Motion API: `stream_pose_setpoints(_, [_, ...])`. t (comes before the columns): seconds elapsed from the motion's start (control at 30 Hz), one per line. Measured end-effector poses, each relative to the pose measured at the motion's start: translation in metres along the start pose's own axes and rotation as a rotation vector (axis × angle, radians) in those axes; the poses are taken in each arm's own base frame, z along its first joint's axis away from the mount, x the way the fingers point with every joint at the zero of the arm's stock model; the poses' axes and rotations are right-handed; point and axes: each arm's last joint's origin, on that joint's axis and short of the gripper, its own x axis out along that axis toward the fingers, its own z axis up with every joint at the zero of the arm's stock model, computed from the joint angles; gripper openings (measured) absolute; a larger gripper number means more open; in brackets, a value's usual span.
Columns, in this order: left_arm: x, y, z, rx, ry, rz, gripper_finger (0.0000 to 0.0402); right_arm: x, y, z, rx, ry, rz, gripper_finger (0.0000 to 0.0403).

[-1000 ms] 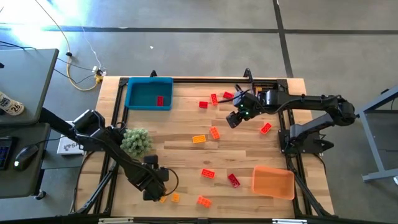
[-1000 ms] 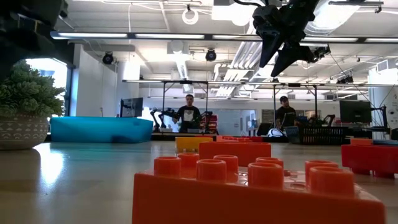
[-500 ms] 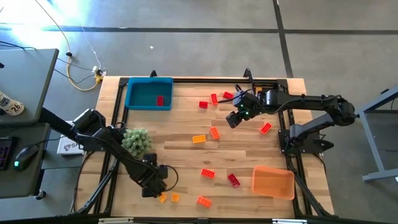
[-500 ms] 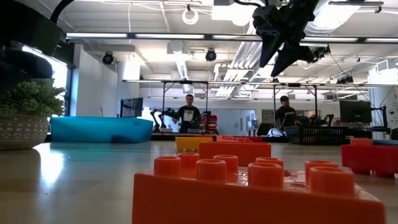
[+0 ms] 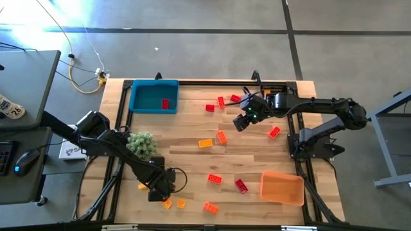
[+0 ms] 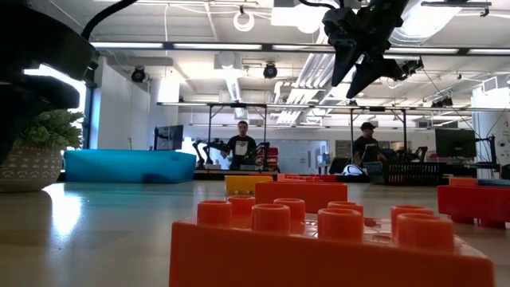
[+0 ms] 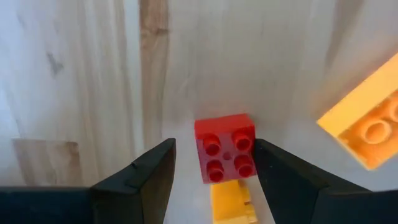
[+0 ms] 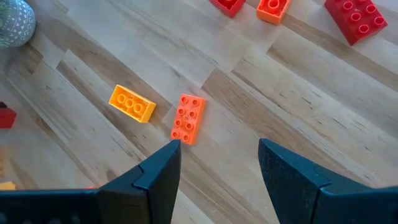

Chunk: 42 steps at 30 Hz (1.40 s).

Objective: Sort & place blocks by color
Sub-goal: Put the red game piece into the blue bin

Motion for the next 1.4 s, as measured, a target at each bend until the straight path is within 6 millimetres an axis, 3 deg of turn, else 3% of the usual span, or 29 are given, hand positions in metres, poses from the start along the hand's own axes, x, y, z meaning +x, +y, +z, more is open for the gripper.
stream_pose_setpoints(0.1, [0.009, 0.003, -0.003, -0.001, 0.03, 0.014, 0.0207, 0.0, 0.0, 0.0, 0.0, 0.0, 0.0, 0.0202])
stream_pose_setpoints(0.43, [0.009, 0.004, -0.001, -0.015, 0.006, -0.001, 0.0197, 0.0, 0.0, 0.0, 0.0, -0.005, -0.005, 0.0202])
stream_pose_setpoints(0.8, [0.013, 0.004, -0.003, 0.024, 0.026, -0.016, 0.0075, 0.0, 0.0, 0.0, 0.001, -0.006, -0.006, 0.0202])
stream_pose_setpoints(0.93, [0.013, 0.004, -0.003, 0.025, 0.028, -0.015, 0.0048, 0.0, 0.0, 0.0, 0.01, -0.007, -0.007, 0.0202])
stream_pose_setpoints(1.17, [0.013, 0.009, 0.001, -0.032, 0.029, -0.026, 0.0048, 0.0, -0.001, 0.001, 0.011, -0.024, -0.025, 0.0202])
stream_pose_setpoints(1.4, [0.013, 0.024, 0.012, -0.145, 0.092, -0.106, 0.0087, 0.0, -0.001, 0.001, 0.011, -0.024, -0.025, 0.0202])
